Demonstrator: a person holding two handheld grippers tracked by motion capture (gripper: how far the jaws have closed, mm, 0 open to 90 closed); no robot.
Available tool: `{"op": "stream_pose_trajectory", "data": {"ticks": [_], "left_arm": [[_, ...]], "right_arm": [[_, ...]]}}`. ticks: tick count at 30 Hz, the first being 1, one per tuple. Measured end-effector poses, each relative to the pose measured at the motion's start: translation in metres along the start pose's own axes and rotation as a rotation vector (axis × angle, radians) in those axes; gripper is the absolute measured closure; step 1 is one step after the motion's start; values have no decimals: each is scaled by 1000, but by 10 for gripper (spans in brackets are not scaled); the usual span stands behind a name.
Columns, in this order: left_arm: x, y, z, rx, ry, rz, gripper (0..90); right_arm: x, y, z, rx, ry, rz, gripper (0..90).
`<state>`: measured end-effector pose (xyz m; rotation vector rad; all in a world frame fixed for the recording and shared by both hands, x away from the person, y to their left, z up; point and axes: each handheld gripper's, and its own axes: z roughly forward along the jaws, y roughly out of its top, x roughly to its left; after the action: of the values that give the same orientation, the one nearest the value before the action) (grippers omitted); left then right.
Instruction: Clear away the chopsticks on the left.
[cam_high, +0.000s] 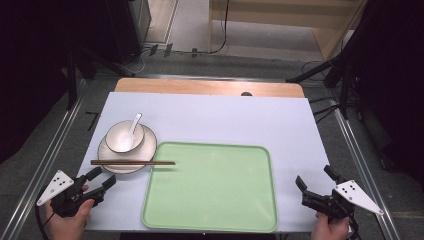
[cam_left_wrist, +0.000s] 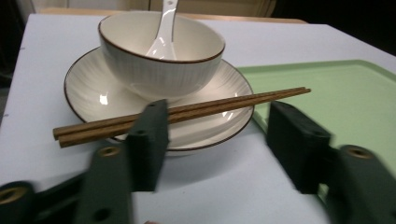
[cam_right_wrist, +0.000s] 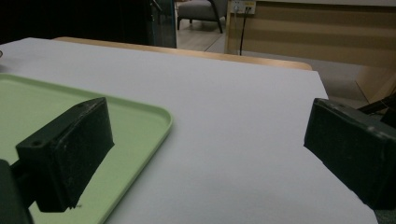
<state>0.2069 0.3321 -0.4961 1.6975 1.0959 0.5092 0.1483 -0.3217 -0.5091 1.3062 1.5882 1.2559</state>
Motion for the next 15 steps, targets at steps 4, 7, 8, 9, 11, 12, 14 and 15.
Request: {"op": "stream_pose_trajectory", "data": {"ticks": [4, 7, 8, 9, 11, 12, 14, 15], "left_arm": [[1, 1, 3, 27, -30, -11, 707], [0, 2, 6, 38, -58, -11, 810], [0, 3, 7, 43, -72, -11, 872], [-1, 5, 9, 49, -74, -8, 872], [-5, 9, 18, 71, -93, -4, 900], [-7, 10, 22, 79, -95, 2, 900], [-9, 12, 27, 91, -100, 6, 900], [-11, 13, 31, 103, -106, 11, 900]], "right_arm": [[1, 0, -1, -1, 0, -2, 11], [1, 0, -1, -3, 1, -2, 11], [1, 0, -1, -2, 1, 1, 11], [1, 0, -1, -2, 1, 1, 11], [1, 0, 0, 3, 2, 1, 11], [2, 0, 0, 3, 3, -2, 11], [2, 0, 0, 4, 1, -4, 11], [3, 0, 0, 3, 4, -6, 11]]}}
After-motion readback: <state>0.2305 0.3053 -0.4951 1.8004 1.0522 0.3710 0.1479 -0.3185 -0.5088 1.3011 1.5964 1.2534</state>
